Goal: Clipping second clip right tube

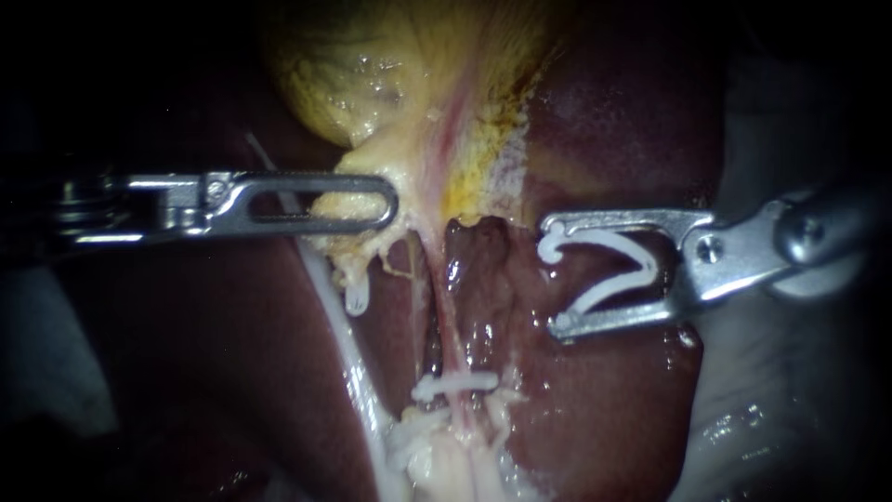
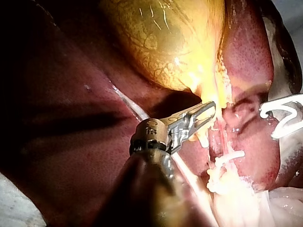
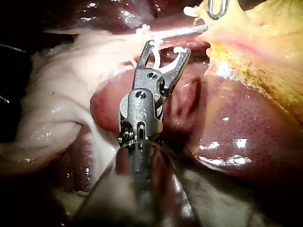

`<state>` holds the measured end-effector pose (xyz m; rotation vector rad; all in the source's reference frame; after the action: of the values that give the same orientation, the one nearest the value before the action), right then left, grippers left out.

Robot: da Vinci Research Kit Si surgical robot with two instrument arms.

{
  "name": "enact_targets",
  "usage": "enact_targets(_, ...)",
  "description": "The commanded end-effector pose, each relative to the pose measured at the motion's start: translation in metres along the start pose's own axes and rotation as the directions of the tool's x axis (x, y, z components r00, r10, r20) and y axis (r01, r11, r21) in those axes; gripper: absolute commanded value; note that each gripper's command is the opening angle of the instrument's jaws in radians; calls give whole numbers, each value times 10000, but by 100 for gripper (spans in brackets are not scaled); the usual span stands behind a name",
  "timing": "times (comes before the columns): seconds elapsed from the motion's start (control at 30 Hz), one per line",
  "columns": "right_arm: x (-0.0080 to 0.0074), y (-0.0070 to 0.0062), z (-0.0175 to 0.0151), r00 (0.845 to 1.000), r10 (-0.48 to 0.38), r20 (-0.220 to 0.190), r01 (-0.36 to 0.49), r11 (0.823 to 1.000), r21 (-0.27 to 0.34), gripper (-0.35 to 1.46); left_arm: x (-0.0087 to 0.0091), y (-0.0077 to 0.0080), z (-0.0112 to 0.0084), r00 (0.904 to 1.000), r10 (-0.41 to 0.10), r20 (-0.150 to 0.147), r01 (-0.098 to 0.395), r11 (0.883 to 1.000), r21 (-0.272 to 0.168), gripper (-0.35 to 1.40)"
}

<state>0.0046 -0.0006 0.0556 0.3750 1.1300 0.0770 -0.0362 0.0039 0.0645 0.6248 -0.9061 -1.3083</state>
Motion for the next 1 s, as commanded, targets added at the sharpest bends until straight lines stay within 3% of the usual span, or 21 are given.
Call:
enact_targets(0.03, -3, -1, 4, 9999, 84, 78, -84, 10000, 45, 49, 0, -1, 0, 10000, -5, 7, 5, 10000, -17, -35)
enact_targets(0.23, -19, -5, 31, 9953, 952, 183, -956, 9952, 211, 49, 2, -3, -1, 10000, -12, 18, 13, 10000, -31, -35)
enact_targets(0.6, -43, -5, 61, 9729, 2293, 308, -2304, 9722, 404, 46, 3, -6, -2, 10000, -22, 53, 23, 10000, -69, -35)
enact_targets(1.0, -60, 1, 86, 9534, 2999, 338, -3009, 9532, 301, 47, 5, -9, -3, 10000, -29, 46, 29, 10000, -63, -35)
